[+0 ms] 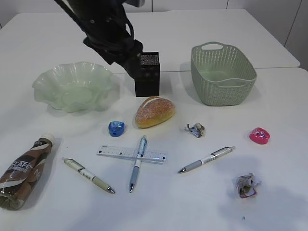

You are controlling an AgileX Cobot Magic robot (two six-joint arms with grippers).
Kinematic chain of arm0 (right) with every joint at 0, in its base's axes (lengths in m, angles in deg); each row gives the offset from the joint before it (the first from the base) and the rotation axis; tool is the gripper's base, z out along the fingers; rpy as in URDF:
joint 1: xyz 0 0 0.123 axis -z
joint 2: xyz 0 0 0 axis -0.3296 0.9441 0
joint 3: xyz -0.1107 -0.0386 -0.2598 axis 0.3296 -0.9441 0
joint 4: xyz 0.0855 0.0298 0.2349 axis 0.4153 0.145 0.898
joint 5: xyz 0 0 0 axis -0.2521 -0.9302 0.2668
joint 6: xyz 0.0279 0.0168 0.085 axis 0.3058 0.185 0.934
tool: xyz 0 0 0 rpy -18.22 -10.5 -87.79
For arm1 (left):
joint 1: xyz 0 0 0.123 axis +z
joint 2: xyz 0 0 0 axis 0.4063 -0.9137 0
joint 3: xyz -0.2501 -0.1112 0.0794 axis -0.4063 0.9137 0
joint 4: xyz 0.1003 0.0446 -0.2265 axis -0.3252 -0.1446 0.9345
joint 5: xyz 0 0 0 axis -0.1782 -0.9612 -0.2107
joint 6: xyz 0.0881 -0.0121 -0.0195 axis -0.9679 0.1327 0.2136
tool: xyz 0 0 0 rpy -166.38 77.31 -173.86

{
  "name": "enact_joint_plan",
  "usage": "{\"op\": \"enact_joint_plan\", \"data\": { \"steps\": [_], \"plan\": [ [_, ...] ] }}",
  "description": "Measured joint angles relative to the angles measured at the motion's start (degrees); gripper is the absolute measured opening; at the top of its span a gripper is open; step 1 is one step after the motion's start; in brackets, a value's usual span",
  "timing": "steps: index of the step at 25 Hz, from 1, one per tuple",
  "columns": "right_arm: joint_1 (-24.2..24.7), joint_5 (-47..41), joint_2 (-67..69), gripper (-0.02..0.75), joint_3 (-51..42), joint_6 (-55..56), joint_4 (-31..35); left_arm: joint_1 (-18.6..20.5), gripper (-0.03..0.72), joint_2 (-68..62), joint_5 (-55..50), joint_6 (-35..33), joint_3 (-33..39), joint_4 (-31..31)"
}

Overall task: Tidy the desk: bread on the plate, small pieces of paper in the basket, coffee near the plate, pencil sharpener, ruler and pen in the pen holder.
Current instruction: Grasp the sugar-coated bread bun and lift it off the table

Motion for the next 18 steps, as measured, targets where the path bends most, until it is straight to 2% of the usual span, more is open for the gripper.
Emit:
{"op": "enact_joint_plan", "data": {
  "steps": [9, 18],
  "plan": [
    [0.0, 0.0, 0.0, 0.552, 0.0, 0.0, 0.0, 0.0, 0.596, -12.7, 1.2, 0.0, -7.5, 6.5],
    [0.0, 0.0, 0.0, 0.551, 0.0, 0.0, -0.1, 0.0, 0.604, -19.5, 2.9, 0.0, -11.2, 6.7]
  ]
}}
